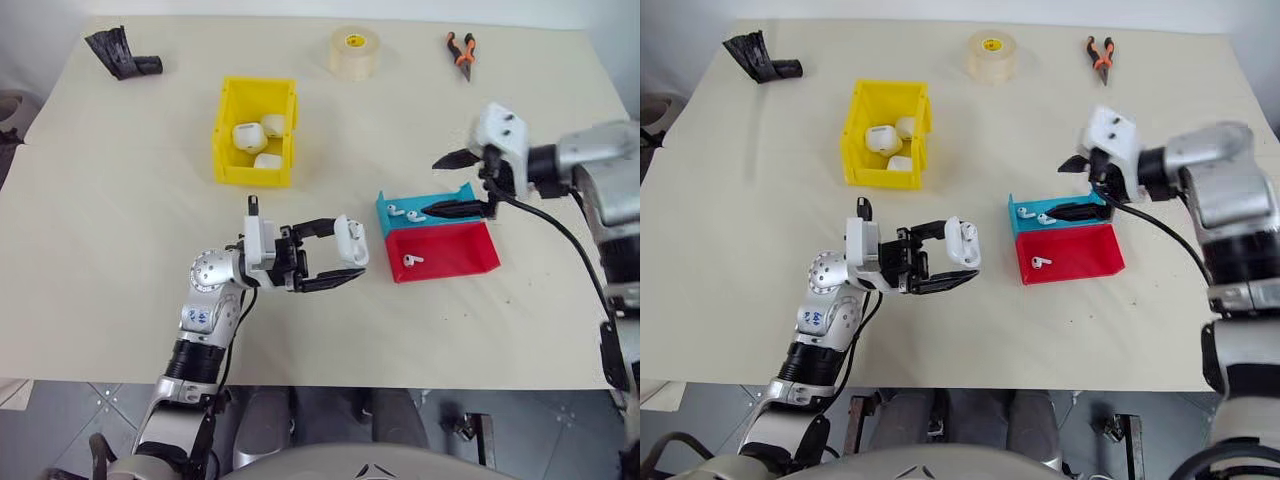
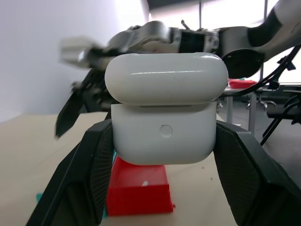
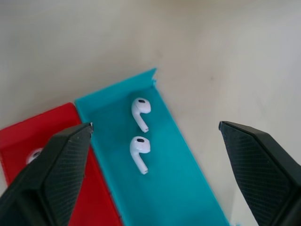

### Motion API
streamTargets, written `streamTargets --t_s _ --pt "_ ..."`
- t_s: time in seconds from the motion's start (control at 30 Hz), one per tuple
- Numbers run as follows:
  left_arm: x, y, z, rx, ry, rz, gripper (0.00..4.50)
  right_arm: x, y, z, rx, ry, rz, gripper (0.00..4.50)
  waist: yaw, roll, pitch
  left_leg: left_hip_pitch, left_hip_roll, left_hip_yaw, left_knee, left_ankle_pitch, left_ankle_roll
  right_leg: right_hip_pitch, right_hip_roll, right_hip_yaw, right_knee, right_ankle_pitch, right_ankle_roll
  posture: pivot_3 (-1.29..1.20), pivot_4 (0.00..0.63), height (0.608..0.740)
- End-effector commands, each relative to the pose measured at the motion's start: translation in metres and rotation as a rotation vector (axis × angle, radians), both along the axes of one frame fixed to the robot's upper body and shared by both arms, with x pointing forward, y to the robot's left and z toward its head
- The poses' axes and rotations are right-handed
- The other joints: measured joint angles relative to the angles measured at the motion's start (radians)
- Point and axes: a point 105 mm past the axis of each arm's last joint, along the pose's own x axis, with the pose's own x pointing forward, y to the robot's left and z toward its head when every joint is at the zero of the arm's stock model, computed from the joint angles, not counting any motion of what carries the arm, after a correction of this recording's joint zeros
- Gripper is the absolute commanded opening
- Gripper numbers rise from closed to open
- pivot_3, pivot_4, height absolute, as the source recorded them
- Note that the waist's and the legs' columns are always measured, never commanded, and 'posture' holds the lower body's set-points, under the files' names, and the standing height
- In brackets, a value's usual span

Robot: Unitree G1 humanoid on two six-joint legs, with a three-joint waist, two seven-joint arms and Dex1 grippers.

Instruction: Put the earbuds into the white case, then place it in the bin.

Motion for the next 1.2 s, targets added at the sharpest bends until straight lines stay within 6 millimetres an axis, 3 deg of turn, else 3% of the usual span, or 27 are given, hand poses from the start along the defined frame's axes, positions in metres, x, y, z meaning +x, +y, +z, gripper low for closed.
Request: streamTargets --t_s 0.03,0.5,0.6,0.73,1.2 --pt "-0.001 -0.005 0.005 -0.009 -0.034 -0.008 2.78 0.016 0.004 -0.009 -0.152 0.010 0.003 4.48 -0.008 0.000 0.000 0.000 0.000 0.001 0.000 0.000 0.000 0.000 0.000 0.000 0.000 0.000 0.000 0.00 0.150 0.740" --pt "-0.003 -0.003 0.005 -0.015 -0.034 0.015 2.78 0.033 0.003 -0.027 -0.321 0.006 0.062 4.48 -0.032 0.001 0.000 0.000 0.000 0.001 -0.002 0.000 -0.001 -0.001 0.000 -0.001 0.000 0.000 0.000 0.00 0.150 0.740" --pt "-0.002 -0.002 0.006 -0.018 -0.035 0.020 2.78 0.033 0.002 -0.028 -0.326 0.007 0.076 3.84 -0.041 0.001 0.000 0.000 0.000 0.000 -0.002 0.000 -0.001 -0.001 0.000 -0.001 0.000 0.000 0.000 0.00 0.150 0.740" --pt "0.000 -0.001 0.007 -0.022 -0.035 0.029 2.78 0.032 0.004 -0.032 -0.329 0.005 0.107 2.53 -0.046 0.001 0.000 0.001 0.000 0.000 -0.002 0.001 -0.001 -0.001 0.000 -0.001 0.000 0.000 0.000 0.00 0.150 0.740" --pt "0.001 0.000 0.009 -0.031 -0.030 0.037 2.78 0.024 0.020 -0.040 -0.369 -0.064 0.288 2.53 -0.046 0.001 0.000 0.001 0.001 0.000 -0.002 0.001 -0.002 -0.001 0.000 -0.001 0.001 0.000 0.000 0.00 0.150 0.740"
